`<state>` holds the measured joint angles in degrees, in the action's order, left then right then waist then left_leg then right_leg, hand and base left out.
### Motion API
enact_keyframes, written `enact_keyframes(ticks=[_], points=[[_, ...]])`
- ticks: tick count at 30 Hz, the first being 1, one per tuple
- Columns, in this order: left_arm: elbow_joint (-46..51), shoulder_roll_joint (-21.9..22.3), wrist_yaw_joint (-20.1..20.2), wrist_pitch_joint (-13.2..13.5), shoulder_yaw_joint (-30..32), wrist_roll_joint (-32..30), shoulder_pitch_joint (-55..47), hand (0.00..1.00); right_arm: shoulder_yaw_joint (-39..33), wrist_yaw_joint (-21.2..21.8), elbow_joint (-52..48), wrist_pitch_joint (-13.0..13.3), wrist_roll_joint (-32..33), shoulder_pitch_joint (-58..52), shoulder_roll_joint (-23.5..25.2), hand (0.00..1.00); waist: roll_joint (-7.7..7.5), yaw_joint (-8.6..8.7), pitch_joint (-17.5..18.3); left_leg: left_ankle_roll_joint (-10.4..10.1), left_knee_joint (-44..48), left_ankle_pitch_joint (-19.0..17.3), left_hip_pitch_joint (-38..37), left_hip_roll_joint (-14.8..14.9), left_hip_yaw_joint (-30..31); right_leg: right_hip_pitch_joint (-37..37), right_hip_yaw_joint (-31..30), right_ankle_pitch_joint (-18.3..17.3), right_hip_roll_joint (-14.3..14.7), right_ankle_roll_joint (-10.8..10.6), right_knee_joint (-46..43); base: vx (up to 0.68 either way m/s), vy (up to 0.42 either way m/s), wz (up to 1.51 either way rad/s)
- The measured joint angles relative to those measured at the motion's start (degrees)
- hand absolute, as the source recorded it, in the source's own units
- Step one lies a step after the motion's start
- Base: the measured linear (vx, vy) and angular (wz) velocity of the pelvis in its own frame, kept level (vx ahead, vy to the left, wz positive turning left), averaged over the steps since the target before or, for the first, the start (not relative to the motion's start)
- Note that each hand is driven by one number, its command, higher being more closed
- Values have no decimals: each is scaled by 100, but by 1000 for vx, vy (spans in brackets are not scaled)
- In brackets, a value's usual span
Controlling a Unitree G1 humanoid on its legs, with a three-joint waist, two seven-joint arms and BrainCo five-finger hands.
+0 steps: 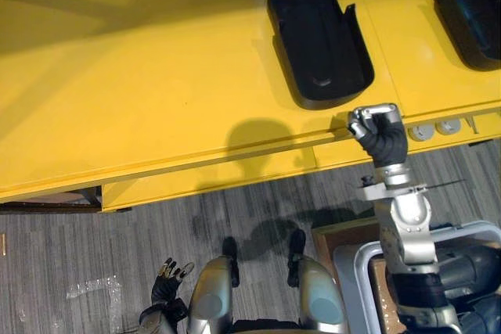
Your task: Walk over and take plastic housings, then place them on the shelf
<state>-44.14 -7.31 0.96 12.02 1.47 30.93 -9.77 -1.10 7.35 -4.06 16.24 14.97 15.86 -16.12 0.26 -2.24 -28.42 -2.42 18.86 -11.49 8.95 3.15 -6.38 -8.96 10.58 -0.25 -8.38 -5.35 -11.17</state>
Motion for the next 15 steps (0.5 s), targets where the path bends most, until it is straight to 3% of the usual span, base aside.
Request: enact_keyframes(ticks=[11,15], points=[[-41,19,-8,-89,-20,3,1,0,72,-151,1004,5,-13,877,-12,100,21,-119,2,14,95,58,103,-84,165,-6,188,-24,-96,16,-104,-22,9,8],[-131,49,-12,-110,-45,2,26,0,82,-147,1323,2,-13,1105,-92,100,93,-176,6,9,56,130,137,-112,273,-13,277,-50,-135,36,-176,-48,-4,13]])
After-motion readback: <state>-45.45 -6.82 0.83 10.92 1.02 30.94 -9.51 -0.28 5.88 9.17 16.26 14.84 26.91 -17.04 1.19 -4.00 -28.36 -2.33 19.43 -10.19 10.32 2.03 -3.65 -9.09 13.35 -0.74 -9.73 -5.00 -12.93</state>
